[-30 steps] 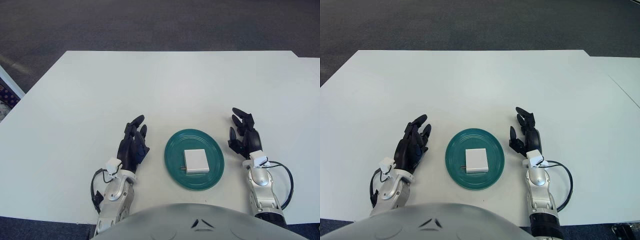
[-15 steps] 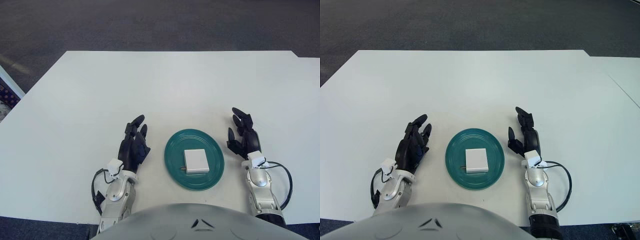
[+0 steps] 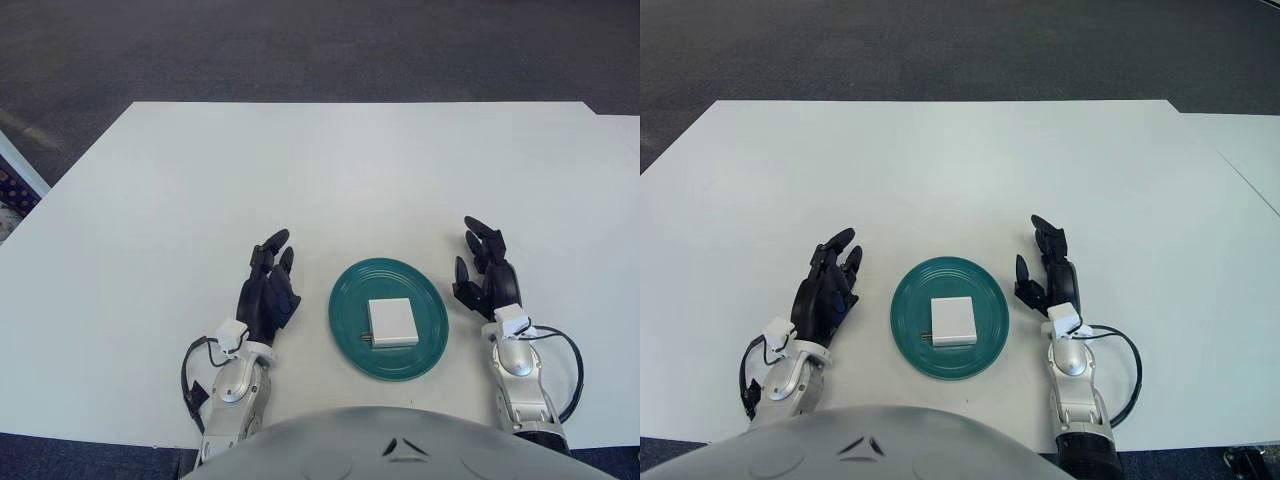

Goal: Put the charger into the plate.

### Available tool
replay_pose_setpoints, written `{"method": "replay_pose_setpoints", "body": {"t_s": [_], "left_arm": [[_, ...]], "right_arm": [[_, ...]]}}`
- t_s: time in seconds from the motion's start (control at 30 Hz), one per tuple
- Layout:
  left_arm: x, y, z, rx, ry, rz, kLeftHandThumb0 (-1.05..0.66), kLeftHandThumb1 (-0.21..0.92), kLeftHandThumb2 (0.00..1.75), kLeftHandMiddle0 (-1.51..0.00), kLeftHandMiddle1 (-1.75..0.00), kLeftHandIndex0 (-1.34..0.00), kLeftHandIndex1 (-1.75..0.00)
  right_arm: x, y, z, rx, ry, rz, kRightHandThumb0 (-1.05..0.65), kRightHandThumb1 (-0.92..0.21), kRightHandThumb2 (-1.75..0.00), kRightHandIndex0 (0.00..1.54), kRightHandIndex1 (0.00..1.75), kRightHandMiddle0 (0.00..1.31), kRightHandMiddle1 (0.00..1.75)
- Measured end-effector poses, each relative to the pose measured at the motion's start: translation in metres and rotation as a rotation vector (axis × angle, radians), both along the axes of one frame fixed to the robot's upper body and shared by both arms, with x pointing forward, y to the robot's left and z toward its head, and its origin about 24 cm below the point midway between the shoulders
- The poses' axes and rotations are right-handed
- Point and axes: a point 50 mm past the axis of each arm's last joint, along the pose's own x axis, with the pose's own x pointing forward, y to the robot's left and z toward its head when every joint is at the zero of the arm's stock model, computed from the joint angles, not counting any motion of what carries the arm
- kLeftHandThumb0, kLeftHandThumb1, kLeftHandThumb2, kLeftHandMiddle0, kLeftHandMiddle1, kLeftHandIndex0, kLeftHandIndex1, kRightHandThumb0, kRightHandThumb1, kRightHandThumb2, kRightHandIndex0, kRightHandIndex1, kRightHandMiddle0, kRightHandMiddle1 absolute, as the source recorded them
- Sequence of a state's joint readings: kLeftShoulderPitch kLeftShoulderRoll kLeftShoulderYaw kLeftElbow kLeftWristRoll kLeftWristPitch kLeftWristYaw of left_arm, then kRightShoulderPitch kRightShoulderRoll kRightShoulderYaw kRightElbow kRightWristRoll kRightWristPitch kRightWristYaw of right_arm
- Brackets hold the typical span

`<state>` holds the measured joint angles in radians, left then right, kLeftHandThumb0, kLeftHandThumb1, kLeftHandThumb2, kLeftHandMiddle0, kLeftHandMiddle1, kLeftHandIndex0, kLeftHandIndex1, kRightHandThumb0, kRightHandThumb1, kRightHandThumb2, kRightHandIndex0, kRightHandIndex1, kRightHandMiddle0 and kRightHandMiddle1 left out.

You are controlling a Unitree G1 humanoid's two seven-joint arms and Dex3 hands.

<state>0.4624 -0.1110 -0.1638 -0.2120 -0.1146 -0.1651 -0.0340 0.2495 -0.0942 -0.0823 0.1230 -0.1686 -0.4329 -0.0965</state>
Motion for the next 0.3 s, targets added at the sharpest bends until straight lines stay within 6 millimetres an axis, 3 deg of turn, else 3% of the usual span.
{"method": "replay_pose_setpoints", "body": {"t_s": [0.3], "left_arm": [[0.0006, -0.0006, -0.0001, -0.01, 0.0, 0.004, -0.96, 0.92, 0.96, -0.22, -0.01, 0.0, -0.73]], "right_arm": [[-0.0003, 0.0002, 0.0, 0.0, -0.001, 0.0, -0.74, -0.92, -0.78, 0.18, 0.0, 0.0, 0.66]]}}
